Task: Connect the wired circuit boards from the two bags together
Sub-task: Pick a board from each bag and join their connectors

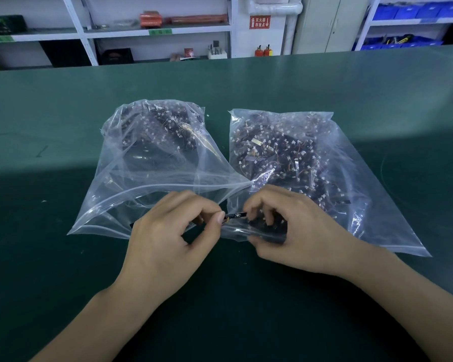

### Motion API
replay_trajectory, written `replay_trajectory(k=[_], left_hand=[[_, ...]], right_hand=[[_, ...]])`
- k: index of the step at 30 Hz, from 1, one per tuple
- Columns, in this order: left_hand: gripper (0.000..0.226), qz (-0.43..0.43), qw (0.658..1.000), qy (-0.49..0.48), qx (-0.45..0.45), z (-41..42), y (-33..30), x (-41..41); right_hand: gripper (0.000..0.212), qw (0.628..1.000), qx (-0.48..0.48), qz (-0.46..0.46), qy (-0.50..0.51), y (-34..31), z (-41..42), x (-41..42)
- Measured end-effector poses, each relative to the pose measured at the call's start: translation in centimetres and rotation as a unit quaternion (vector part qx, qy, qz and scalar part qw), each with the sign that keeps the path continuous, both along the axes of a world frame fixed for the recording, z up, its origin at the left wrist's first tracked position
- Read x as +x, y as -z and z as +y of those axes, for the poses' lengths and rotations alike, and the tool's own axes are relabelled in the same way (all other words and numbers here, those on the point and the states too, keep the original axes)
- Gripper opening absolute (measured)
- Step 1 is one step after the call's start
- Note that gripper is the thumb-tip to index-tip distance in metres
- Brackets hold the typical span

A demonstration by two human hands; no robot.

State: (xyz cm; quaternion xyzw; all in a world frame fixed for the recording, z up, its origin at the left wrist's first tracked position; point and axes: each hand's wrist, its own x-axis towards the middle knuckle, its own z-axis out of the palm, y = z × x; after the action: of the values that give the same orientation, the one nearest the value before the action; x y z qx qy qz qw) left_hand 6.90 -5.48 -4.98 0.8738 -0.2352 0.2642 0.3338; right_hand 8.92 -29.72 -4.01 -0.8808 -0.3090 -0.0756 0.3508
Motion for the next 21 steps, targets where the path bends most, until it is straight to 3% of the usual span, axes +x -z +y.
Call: replay_trajectory(k=[4, 17, 21], left_hand=[[0.013, -0.008, 0.999, 0.024, 0.025, 0.1, -0.2, -0.1], [0.017, -0.153, 0.978, 0.026, 0.141, -1.3, 0.1, 1.3], [0.015, -0.150, 0.968, 0.030, 0.198, -1.3, 0.2, 1.3]], right_hand=[[0.039, 1.000, 0.023, 0.008, 0.008, 0.0, -0.2, 0.2], [0.034, 0.996, 0.089, 0.001, 0.010, -0.4, 0.2, -0.1], [0.033, 0.996, 0.090, 0.000, 0.006, -0.4, 0.3, -0.2]])
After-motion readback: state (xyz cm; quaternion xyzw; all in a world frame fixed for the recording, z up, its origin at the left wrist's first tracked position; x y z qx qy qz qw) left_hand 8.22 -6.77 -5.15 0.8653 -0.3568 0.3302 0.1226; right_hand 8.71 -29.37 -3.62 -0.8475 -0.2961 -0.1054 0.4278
